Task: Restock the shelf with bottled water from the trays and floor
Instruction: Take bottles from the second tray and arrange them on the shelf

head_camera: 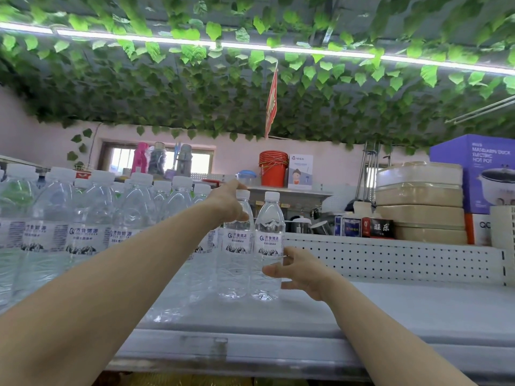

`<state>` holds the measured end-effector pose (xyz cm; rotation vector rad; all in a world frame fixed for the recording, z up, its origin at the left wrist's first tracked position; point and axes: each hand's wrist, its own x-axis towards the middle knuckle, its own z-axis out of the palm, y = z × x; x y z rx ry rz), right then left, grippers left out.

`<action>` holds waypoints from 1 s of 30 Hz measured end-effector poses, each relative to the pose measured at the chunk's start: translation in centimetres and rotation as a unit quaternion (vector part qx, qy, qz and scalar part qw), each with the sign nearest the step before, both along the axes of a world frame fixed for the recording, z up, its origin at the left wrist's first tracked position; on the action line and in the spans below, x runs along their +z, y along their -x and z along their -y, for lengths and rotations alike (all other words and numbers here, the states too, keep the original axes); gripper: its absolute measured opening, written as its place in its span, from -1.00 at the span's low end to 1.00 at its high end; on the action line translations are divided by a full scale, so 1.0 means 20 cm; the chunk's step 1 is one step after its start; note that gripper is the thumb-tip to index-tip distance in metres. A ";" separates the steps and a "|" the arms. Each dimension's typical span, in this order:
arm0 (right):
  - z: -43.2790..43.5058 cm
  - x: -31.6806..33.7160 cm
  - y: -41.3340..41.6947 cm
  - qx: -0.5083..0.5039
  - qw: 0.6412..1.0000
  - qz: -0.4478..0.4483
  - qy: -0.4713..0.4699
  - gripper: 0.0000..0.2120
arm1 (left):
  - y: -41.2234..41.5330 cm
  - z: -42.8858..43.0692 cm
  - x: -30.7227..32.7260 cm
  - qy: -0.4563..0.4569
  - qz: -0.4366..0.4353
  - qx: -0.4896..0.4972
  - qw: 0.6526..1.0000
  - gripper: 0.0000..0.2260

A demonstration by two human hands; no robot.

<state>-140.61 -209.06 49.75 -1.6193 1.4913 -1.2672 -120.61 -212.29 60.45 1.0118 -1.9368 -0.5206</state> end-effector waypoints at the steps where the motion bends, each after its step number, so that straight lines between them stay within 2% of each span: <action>1: 0.00 0.00 0.00 0.003 1.000 0.002 0.000 -0.51 | 0.00 0.00 0.00 0.000 0.003 0.001 1.000 -0.36; 10: 0.02 -0.02 0.01 0.007 1.000 -0.017 -0.002 -0.54 | 0.01 -0.02 -0.02 0.027 0.022 0.022 0.999 -0.34; 16: 0.01 -0.03 -0.01 -0.026 0.998 -0.051 0.012 -0.43 | 0.00 -0.11 -0.05 0.089 0.006 0.044 0.995 -0.34; 21: -0.04 -0.03 -0.03 -0.045 0.997 -0.066 0.017 -0.53 | -0.03 -0.19 -0.10 0.132 -0.018 0.020 0.991 -0.38; 22: -0.05 -0.02 -0.03 -0.050 0.997 -0.053 0.027 -0.50 | -0.03 -0.21 -0.11 0.134 -0.023 0.017 0.991 -0.40; 25: -0.13 0.01 -0.05 -0.104 0.992 -0.024 0.073 -0.32 | -0.06 -0.29 -0.16 0.138 -0.032 0.023 0.990 -0.47; 30: -0.41 0.06 -0.10 -0.181 0.974 -0.078 0.109 -0.34 | -0.14 -0.46 -0.20 0.117 -0.057 0.004 0.991 -0.55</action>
